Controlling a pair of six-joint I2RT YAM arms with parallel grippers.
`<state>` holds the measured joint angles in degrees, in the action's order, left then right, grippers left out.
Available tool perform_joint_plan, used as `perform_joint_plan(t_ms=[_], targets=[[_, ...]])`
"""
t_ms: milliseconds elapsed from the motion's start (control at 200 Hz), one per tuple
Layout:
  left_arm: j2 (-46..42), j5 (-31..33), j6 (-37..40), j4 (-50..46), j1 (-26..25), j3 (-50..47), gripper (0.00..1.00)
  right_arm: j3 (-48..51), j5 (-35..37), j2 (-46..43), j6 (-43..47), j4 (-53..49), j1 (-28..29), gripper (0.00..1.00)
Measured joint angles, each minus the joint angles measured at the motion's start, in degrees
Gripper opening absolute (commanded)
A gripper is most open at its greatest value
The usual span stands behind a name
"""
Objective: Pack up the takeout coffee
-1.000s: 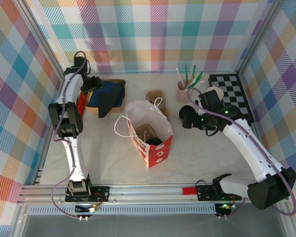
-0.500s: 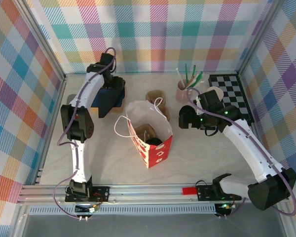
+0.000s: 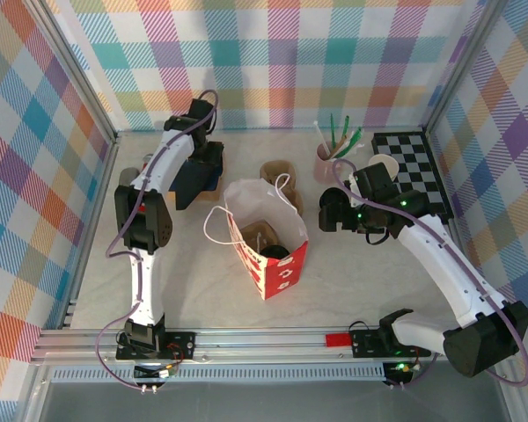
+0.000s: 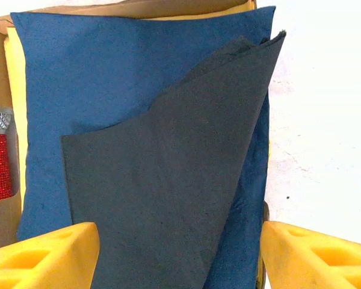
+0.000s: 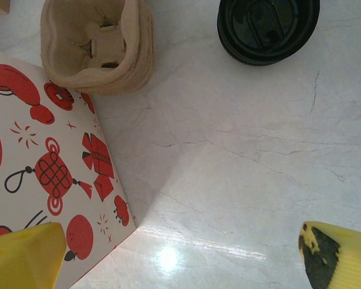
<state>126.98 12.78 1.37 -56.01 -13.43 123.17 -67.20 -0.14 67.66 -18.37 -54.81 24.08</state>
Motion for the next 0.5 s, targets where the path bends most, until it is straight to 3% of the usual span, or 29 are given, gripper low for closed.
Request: perform_joint_plan(t_ms=[495], targets=[[3.89,1.99,-0.02,-0.92,-0.68,-0.61,0.71,0.13,-0.37,0.02,-0.02,0.83,0.00,0.99]])
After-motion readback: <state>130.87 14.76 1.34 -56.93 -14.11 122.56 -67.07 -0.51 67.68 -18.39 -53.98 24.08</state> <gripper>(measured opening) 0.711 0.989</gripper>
